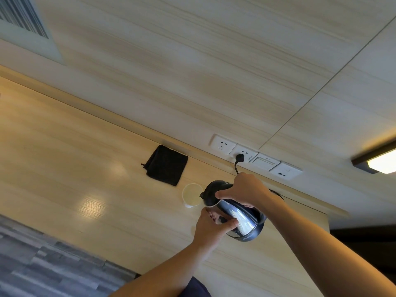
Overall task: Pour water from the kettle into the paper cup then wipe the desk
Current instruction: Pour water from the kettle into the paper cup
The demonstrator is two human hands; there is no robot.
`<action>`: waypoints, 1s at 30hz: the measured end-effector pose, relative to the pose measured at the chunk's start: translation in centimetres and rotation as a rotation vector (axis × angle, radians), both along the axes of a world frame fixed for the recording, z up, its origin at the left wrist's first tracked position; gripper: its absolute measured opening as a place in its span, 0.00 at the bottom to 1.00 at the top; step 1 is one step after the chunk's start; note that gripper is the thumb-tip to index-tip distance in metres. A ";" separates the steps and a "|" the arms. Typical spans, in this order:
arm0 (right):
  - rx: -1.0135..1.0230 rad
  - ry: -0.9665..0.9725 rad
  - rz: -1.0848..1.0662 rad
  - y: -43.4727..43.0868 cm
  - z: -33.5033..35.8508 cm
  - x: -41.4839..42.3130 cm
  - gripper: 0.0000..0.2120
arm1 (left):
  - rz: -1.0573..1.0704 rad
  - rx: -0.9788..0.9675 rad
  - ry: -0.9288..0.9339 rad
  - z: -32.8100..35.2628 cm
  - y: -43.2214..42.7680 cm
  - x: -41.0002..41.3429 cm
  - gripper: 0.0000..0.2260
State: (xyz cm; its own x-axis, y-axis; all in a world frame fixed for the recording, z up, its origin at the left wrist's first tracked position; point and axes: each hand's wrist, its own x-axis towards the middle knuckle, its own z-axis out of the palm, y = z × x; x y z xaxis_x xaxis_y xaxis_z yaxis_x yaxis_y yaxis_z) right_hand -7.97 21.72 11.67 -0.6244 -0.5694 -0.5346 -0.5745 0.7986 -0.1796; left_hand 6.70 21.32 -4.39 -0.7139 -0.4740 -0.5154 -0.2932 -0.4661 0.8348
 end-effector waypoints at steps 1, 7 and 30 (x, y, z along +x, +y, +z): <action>0.000 -0.001 0.003 -0.1 0.0 0.0 0.26 | 0.003 -0.003 0.001 0.0 0.0 0.0 0.37; 0.015 -0.008 0.014 -0.6 0.6 0.0 0.25 | 0.017 0.028 0.066 0.5 -0.1 -0.3 0.36; 0.046 -0.015 0.048 -1.7 1.6 0.1 0.23 | -0.008 0.081 0.079 1.2 -0.1 -0.6 0.38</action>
